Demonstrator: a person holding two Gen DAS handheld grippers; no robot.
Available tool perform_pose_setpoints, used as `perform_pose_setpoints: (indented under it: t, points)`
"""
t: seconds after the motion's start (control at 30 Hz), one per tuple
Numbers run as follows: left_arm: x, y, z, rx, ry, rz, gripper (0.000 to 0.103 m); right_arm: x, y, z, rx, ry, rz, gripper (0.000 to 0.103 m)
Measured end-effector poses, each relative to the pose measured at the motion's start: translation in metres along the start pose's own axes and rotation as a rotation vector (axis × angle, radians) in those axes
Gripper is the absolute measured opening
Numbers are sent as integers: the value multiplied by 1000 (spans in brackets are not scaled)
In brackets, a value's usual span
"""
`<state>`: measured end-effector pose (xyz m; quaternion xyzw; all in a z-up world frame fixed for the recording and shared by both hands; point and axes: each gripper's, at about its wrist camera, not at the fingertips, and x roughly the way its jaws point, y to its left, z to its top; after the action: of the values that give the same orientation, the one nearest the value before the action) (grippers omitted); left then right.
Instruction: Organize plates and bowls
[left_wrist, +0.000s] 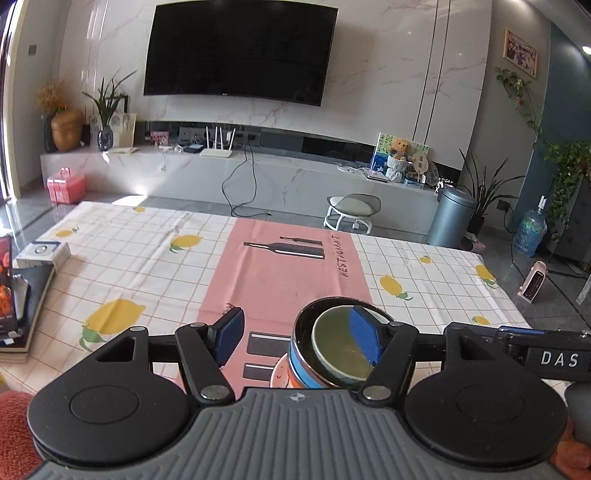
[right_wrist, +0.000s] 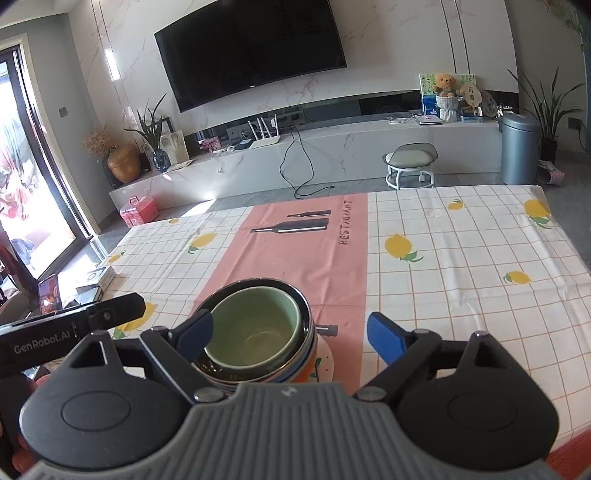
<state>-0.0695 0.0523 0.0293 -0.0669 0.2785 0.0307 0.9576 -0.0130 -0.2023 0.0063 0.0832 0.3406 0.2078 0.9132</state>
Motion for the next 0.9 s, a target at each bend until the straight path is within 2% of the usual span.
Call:
perform_pose_setpoints:
  t: [0.17,0.3,0.4,0.5,0.63,0.8,0.9]
  points:
    - [-16,-10,-14,104,-20,24,80,-23,5,-17,-10,-16,-30,89]
    - [-19,-15,-27,128,8,17,83,-39,11,-35,-13,-16,-40,89]
    - [-16,-16,-36,146,59,23,86,-46,15,-47,-23,0,-65,89]
    - [-18,-12,-45,134,82,37,86,-48,20,-59,-62,42,-88,89]
    - [-19,-5,-64,115,134,64,87,-45,25,-76,-113,63,-168,89]
    - [-11,-8,-81,116,214,79,87,-36,19,-91,-41,139,-136,89]
    - [-13,-10,-85,120,219,74,87,-32,20,-96,-30,160,-140,89]
